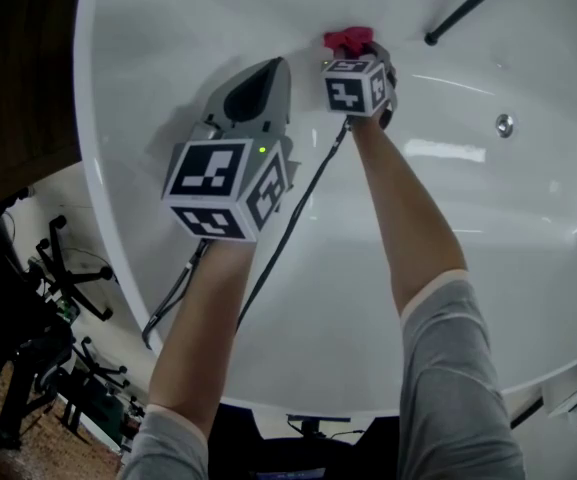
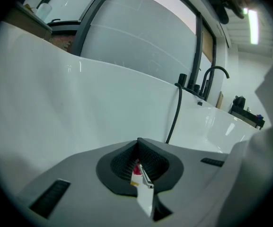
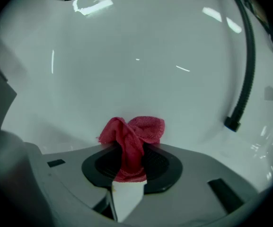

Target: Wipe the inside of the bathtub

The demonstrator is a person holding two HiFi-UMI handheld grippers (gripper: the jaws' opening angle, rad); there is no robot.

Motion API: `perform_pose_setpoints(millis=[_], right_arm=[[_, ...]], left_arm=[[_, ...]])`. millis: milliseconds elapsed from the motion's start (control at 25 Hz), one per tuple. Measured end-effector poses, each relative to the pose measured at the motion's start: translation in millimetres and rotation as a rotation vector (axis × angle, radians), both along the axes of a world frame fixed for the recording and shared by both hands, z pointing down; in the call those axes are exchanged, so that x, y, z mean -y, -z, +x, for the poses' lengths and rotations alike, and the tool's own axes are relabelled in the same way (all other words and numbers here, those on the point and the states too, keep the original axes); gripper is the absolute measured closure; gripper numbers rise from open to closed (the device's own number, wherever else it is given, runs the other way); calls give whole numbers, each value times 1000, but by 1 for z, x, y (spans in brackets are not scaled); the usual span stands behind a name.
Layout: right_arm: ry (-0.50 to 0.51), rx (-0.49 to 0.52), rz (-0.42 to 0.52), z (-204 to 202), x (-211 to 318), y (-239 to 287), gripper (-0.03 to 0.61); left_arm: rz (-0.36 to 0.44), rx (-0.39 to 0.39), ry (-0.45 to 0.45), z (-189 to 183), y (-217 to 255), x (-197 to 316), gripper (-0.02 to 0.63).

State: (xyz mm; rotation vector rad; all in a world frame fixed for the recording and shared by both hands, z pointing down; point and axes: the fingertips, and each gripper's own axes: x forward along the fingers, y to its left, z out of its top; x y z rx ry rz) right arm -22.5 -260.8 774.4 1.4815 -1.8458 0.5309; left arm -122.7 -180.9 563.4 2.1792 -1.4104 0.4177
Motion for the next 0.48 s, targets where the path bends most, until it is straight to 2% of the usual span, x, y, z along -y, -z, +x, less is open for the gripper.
perform_pose_setpoints(millis=[80, 160, 240, 480], right_arm=[[-18, -36, 2, 19, -2, -3, 462], [-25, -54, 6, 20, -1, -5, 462], [-27, -40, -5, 10, 0, -6, 462], [106, 36, -53, -37, -3, -19, 460]], left_arm=[[-2, -6, 2, 0, -2, -2, 617], [-6, -10, 3, 1, -5, -2, 617], [-8, -10, 4, 1, -5, -2, 617], [3, -27, 23, 0, -2, 1, 617]])
